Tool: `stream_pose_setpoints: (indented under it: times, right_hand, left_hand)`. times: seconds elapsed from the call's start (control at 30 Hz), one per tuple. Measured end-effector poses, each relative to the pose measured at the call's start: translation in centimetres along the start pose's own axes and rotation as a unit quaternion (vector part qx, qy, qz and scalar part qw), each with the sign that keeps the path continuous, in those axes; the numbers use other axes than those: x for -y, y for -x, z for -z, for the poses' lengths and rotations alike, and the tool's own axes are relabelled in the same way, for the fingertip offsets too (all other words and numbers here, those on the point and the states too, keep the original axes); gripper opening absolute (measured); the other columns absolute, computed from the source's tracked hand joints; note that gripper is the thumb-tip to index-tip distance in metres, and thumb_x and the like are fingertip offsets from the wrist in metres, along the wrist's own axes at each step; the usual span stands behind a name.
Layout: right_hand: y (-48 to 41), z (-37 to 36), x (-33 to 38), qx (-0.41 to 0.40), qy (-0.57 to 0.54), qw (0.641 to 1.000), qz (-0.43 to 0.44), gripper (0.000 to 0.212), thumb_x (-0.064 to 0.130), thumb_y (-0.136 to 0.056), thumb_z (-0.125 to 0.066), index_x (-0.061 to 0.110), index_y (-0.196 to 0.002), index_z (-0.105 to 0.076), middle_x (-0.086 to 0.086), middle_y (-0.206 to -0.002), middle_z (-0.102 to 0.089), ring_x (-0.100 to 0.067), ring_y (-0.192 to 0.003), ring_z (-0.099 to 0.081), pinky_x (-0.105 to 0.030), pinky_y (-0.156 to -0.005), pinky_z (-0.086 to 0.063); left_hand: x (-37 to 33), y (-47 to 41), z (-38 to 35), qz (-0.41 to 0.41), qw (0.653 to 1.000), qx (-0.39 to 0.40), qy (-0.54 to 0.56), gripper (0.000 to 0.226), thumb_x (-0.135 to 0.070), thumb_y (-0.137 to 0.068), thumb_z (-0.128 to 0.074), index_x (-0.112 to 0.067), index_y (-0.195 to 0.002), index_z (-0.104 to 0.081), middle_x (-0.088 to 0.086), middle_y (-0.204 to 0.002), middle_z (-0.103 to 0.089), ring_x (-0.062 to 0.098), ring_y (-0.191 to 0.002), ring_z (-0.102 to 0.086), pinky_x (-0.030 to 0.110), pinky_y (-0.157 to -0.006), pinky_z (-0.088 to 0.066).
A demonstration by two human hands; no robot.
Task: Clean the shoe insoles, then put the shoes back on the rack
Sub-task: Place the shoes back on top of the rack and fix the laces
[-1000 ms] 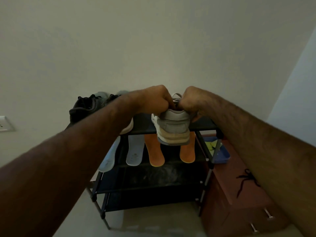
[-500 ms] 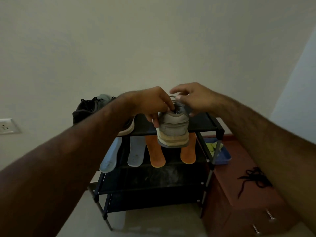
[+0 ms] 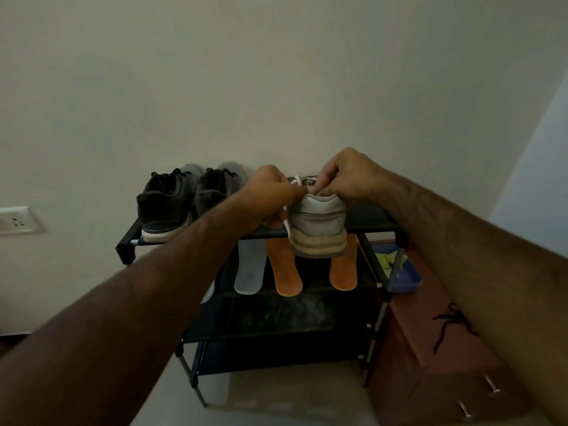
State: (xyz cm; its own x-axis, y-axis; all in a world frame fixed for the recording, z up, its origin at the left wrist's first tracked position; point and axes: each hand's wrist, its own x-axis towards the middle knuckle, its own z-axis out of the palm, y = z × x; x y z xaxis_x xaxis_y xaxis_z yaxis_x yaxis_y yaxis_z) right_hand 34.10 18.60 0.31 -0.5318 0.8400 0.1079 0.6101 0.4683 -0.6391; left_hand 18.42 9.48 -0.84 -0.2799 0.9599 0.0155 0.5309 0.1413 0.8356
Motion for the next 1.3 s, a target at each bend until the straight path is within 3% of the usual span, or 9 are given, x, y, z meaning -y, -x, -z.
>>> stream_pose_setpoints:
  times: [0.1,0.2,0.3,0.43,0.5,0.63,0.77,0.93,1.3]
  right_hand:
    - [-0.1,-0.5,-0.9,-0.017,-0.039,0.999,0.019,0.013,0.005,-0.080,-0.085,0.017,-0.078,-0.079,-0.004,-0.086,-0.076,-0.019,-0.086,-0.072,-0.039,-0.081,-0.064]
    - [-0.2,-0.8,-1.6,-0.051,-0.078,0.995,0.027,0.026,-0.005,-0.081,-0.079,0.016,-0.092,-0.068,-0.003,-0.087,-0.067,-0.018,-0.079,-0.065,-0.029,-0.067,-0.058]
    - [-0.5,-1.6,-2.0,-0.071,-0.141,0.987,-0.025,0.042,-0.005,-0.083,-0.077,0.017,-0.108,-0.052,-0.004,-0.094,-0.058,-0.016,-0.082,-0.058,-0.026,-0.061,-0.049]
    - [0.8,-1.2,-3.2,-0.028,-0.362,0.928,-0.086,0.054,0.005,-0.085,-0.075,0.022,-0.132,-0.055,-0.012,-0.126,-0.064,-0.025,-0.110,-0.065,-0.036,-0.077,-0.054]
    - [3.2,-0.5,-4.5,0.006,-0.443,0.893,-0.072,0.067,0.015,-0.086,-0.074,0.017,-0.147,-0.046,-0.011,-0.141,-0.059,-0.025,-0.124,-0.060,-0.039,-0.096,-0.053]
    - [7.4,-1.1,-6.9,0.132,-0.276,0.951,-0.039,0.106,0.045,-0.067,-0.093,0.019,-0.155,-0.040,0.007,-0.151,-0.053,-0.009,-0.138,-0.050,-0.038,-0.119,-0.038]
    - [8.2,-4.6,-6.5,0.096,-0.244,0.965,-0.012,0.063,0.029,-0.081,-0.087,0.030,-0.137,-0.060,0.017,-0.127,-0.071,-0.002,-0.119,-0.065,-0.039,-0.112,-0.048]
    - [7.4,-7.0,-5.8,0.021,-0.249,0.968,0.015,0.061,0.019,-0.082,-0.086,0.027,-0.137,-0.061,0.017,-0.121,-0.072,0.005,-0.113,-0.066,-0.020,-0.096,-0.054]
    - [0.5,-9.7,-5.1,-0.022,-0.132,0.991,-0.001,0.089,0.067,-0.056,-0.080,0.037,-0.138,-0.059,0.017,-0.127,-0.069,-0.010,-0.119,-0.065,-0.045,-0.105,-0.053]
  left_hand:
    - [-0.1,-1.0,-1.3,0.081,0.996,0.001,0.038,0.028,-0.028,-0.097,-0.069,-0.001,-0.094,-0.062,0.014,-0.072,-0.054,0.023,-0.061,-0.056,0.039,-0.059,-0.058]
    - [-0.7,-1.9,-2.0,0.130,0.989,-0.011,0.065,0.020,-0.021,-0.096,-0.066,-0.003,-0.093,-0.059,0.011,-0.071,-0.049,0.020,-0.060,-0.048,0.032,-0.056,-0.051]
    - [-1.2,-2.5,-2.6,0.176,0.983,0.008,0.043,0.027,-0.027,-0.099,-0.063,-0.006,-0.085,-0.055,0.012,-0.080,-0.054,0.025,-0.076,-0.057,0.044,-0.084,-0.060]
    - [-0.5,-1.9,-2.0,0.188,0.968,0.052,0.156,0.016,-0.025,-0.093,-0.068,-0.010,-0.095,-0.063,0.008,-0.087,-0.058,0.023,-0.083,-0.059,0.037,-0.073,-0.058]
    - [1.3,-0.5,-1.0,0.161,0.950,0.073,0.257,0.038,-0.036,-0.090,-0.072,-0.008,-0.115,-0.067,0.009,-0.096,-0.063,0.023,-0.088,-0.063,0.034,-0.075,-0.060]
    - [4.7,3.7,-0.7,0.031,0.963,0.149,0.224,0.051,-0.052,-0.092,-0.064,-0.015,-0.128,-0.067,0.002,-0.122,-0.075,0.017,-0.117,-0.069,0.036,-0.102,-0.051]
    - [5.9,5.6,-3.3,-0.044,0.984,0.107,0.136,0.051,-0.050,-0.088,-0.072,-0.022,-0.130,-0.064,-0.011,-0.118,-0.074,0.000,-0.107,-0.069,0.031,-0.099,-0.055]
    - [7.1,3.7,-3.1,-0.115,0.981,0.037,0.152,0.045,-0.028,-0.092,-0.076,-0.015,-0.134,-0.063,-0.004,-0.122,-0.074,0.010,-0.114,-0.070,0.036,-0.100,-0.057]
    - [9.3,-1.8,-1.7,-0.050,0.993,-0.024,0.104,0.049,-0.037,-0.092,-0.071,-0.016,-0.135,-0.062,-0.002,-0.123,-0.072,0.015,-0.116,-0.067,0.046,-0.103,-0.055]
